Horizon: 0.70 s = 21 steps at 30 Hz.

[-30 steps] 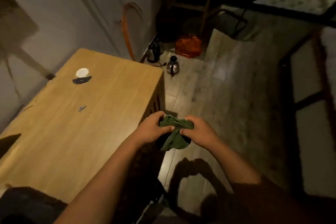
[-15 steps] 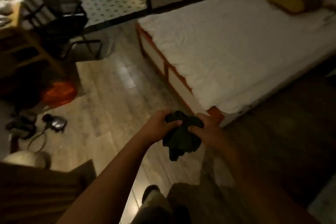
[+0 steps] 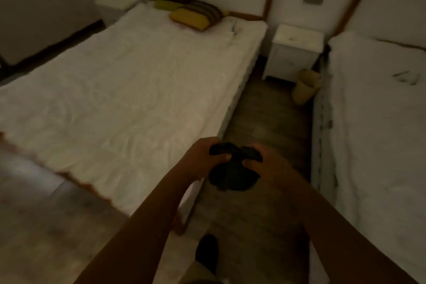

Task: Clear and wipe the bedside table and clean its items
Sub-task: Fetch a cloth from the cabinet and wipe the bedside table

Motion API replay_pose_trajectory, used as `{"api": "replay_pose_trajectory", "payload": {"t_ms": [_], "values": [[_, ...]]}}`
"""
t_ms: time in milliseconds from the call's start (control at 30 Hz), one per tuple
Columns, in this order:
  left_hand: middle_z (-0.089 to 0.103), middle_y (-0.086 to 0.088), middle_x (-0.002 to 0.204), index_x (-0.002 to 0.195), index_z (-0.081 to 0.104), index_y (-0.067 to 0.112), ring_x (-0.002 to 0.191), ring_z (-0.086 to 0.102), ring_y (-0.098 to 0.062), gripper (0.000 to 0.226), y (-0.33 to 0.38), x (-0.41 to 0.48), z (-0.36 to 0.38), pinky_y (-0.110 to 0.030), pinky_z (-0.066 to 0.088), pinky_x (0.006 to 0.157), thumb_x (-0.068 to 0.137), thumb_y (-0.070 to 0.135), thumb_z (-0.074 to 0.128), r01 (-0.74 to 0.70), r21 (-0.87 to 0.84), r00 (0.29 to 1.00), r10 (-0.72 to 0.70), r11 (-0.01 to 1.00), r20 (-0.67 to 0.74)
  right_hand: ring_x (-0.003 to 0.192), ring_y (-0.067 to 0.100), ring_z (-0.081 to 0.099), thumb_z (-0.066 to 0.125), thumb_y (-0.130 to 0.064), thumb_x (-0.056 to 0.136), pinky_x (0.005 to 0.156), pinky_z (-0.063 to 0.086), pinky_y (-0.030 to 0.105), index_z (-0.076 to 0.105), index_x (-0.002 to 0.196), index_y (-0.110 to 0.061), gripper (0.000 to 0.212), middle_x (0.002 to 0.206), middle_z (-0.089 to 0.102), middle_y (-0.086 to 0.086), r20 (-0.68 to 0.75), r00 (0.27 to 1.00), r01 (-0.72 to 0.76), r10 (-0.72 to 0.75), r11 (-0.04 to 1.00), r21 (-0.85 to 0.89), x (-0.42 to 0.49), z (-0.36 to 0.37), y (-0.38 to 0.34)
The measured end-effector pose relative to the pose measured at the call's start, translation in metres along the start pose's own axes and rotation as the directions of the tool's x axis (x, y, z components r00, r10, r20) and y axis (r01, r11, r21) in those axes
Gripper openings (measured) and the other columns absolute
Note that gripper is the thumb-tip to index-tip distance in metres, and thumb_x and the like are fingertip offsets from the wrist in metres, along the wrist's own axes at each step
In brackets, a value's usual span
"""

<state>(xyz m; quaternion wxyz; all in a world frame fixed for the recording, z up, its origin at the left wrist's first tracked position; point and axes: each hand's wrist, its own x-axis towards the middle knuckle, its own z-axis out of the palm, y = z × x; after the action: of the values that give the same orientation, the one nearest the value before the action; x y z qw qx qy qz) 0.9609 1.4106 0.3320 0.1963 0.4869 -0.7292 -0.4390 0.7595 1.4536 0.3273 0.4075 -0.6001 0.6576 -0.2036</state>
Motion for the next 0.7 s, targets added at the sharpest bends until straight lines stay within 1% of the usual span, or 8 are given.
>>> {"api": "replay_pose_trajectory", "payload": {"t_ms": [67,167,233,333,433,500,600,700], "values": [[0.058,0.006,0.071,0.082,0.064,0.014,0.063,0.056,0.009,0.007,0.021,0.065,0.005,-0.006,0.044,0.061,0.087,0.016,0.068,-0.060,0.017,0.997,0.059,0.998,0.057,0.101,0.026,0.062,0.064,-0.022,0.090,0.087,0.050,0.038,0.058,0.115,-0.013,0.028,0.106,0.063,0.008,-0.039,0.998,-0.038,0.038,0.999,0.008,0.031,-0.046,0.010],[0.055,0.008,0.066,0.072,0.062,0.016,0.057,0.055,0.007,0.016,0.058,0.166,0.019,-0.007,0.043,0.057,0.086,0.016,0.069,-0.099,0.033,0.984,0.093,0.995,0.151,0.109,0.026,0.060,0.063,-0.024,0.091,0.098,0.049,0.045,0.057,0.123,-0.013,0.035,0.118,0.063,0.010,-0.130,0.986,-0.094,0.105,0.992,0.084,0.076,-0.118,0.033],[0.057,0.004,0.068,0.075,0.063,0.013,0.060,0.055,0.003,0.014,0.079,0.228,0.033,-0.011,0.043,0.059,0.086,0.017,0.069,-0.122,0.068,0.974,0.106,0.990,0.200,0.111,0.028,0.059,0.063,-0.025,0.091,0.099,0.048,0.046,0.056,0.125,-0.012,0.038,0.120,0.062,0.012,-0.175,0.976,-0.116,0.131,0.989,0.094,0.107,-0.161,0.054],[0.066,-0.008,0.078,0.083,0.067,0.009,0.073,0.064,-0.017,0.012,0.115,0.328,0.059,-0.028,0.051,0.070,0.087,0.020,0.069,-0.126,0.082,0.962,0.102,0.989,0.252,0.114,0.031,0.058,0.064,-0.025,0.090,0.100,0.046,0.049,0.053,0.127,-0.008,0.042,0.122,0.059,0.015,-0.234,0.952,-0.164,0.198,0.974,0.157,0.165,-0.233,0.093],[0.065,0.001,0.075,0.078,0.063,0.025,0.072,0.065,-0.013,0.012,0.151,0.430,0.089,-0.027,0.053,0.070,0.087,0.021,0.070,-0.131,0.029,0.965,0.121,0.991,0.232,0.102,0.027,0.061,0.065,-0.023,0.089,0.092,0.051,0.045,0.058,0.116,-0.010,0.031,0.109,0.062,0.011,-0.300,0.942,-0.110,0.149,0.984,0.143,0.232,-0.315,0.135],[0.066,-0.001,0.082,0.087,0.064,0.021,0.078,0.067,-0.016,0.007,0.173,0.483,0.104,-0.031,0.056,0.075,0.086,0.024,0.070,-0.093,0.003,0.977,0.090,0.996,0.191,0.098,0.025,0.062,0.065,-0.022,0.088,0.090,0.052,0.047,0.059,0.112,-0.012,0.027,0.105,0.063,0.010,-0.314,0.943,-0.066,0.114,0.985,0.159,0.269,-0.364,0.153],[0.068,-0.013,0.100,0.108,0.063,0.009,0.095,0.067,-0.026,0.028,0.209,0.568,0.120,-0.041,0.057,0.087,0.086,0.024,0.070,-0.019,-0.051,0.991,0.026,0.999,0.132,0.096,0.023,0.063,0.064,-0.022,0.089,0.088,0.053,0.047,0.060,0.110,-0.016,0.023,0.103,0.064,0.007,-0.314,0.943,-0.051,0.113,0.979,0.200,0.326,-0.439,0.175],[0.066,-0.018,0.109,0.115,0.060,0.003,0.102,0.065,-0.029,0.034,0.237,0.645,0.121,-0.047,0.054,0.092,0.088,0.022,0.069,-0.008,-0.090,0.996,0.016,0.996,0.091,0.097,0.022,0.063,0.064,-0.021,0.089,0.089,0.054,0.045,0.059,0.112,-0.015,0.024,0.104,0.064,0.007,-0.311,0.944,-0.041,0.106,0.977,0.210,0.384,-0.501,0.181]]}}
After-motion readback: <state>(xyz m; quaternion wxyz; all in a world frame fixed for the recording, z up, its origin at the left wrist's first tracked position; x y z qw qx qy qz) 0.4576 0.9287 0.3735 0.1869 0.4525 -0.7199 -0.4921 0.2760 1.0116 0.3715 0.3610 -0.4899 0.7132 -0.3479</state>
